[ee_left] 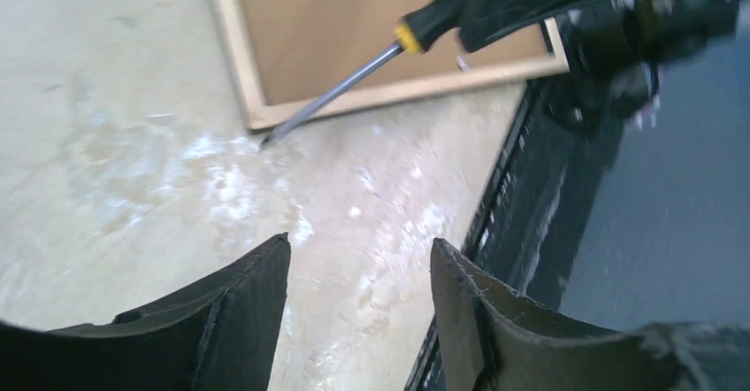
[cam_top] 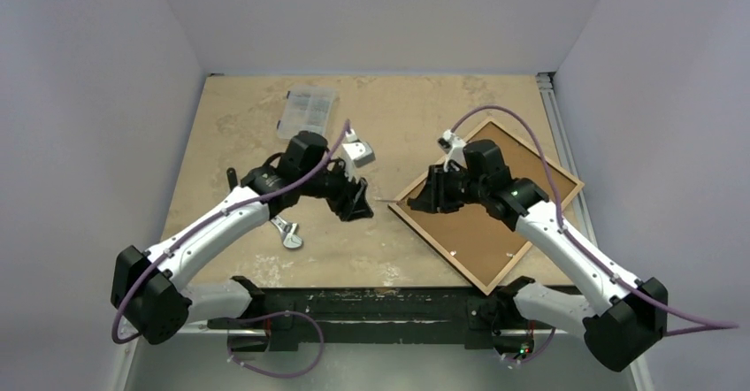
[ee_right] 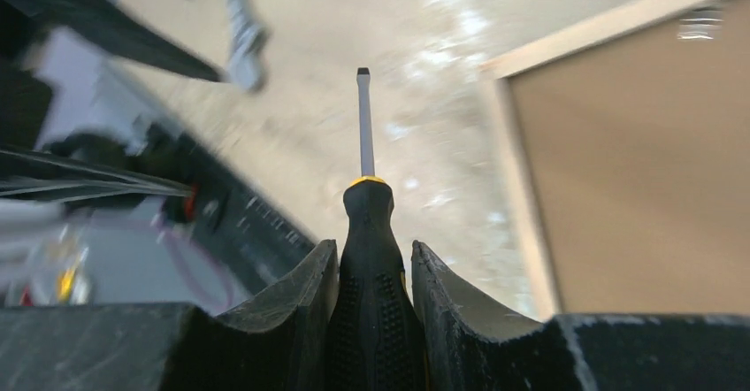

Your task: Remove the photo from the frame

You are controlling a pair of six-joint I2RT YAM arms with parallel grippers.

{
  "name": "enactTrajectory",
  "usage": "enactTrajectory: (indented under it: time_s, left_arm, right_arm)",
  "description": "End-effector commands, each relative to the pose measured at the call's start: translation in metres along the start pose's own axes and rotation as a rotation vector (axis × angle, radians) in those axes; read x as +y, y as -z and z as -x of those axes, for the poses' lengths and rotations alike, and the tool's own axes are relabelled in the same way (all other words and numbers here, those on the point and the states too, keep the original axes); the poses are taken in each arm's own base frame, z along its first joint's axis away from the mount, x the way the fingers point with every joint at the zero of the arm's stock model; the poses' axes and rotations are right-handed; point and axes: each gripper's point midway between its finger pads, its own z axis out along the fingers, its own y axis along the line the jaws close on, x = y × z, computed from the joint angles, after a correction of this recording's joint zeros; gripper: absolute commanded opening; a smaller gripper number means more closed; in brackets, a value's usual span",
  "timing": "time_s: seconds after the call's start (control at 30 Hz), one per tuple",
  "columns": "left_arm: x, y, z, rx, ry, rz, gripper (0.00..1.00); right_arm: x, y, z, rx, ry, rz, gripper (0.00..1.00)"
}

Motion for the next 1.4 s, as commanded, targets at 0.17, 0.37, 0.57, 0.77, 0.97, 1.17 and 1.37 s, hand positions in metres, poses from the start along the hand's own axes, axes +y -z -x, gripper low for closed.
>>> enactTrajectory:
  time_s: [0.17, 0.37, 0.57, 0.77, 0.97, 1.17, 1.37]
  left_arm:
    - [0.062, -0.023, 0.040, -0.165, 0.627, 0.157, 0.45]
    - [0.066, -0.080, 0.035, -0.121, 0.813, 0.132, 0.43]
    - [0.079, -0.121, 0.013, -0.054, 0.946, 0.149, 0.43]
    - [0.083, -0.138, -0.003, -0.016, 1.027, 0.149, 0.44]
    - [0.085, -0.147, -0.009, -0.031, 1.070, 0.139, 0.44]
    - [0.086, -0.150, -0.015, -0.018, 1.084, 0.141, 0.44]
    - [0.084, -0.153, -0.018, -0.005, 1.089, 0.135, 0.44]
  right_arm:
    - [-0.093, 0.063, 0.040, -0.304, -0.021, -0.568, 0.00]
    - [-0.101, 0.055, 0.042, -0.261, 0.007, -0.601, 0.00]
    - [-0.106, 0.042, 0.051, -0.244, 0.118, -0.585, 0.00]
    - [-0.116, 0.028, 0.050, -0.218, 0.146, -0.596, 0.00]
    - [-0.121, 0.022, 0.049, -0.203, 0.155, -0.604, 0.00]
    - [-0.120, 0.015, 0.046, -0.179, 0.146, -0.584, 0.00]
    - [-0.112, 0.004, 0.039, -0.141, 0.148, -0.524, 0.00]
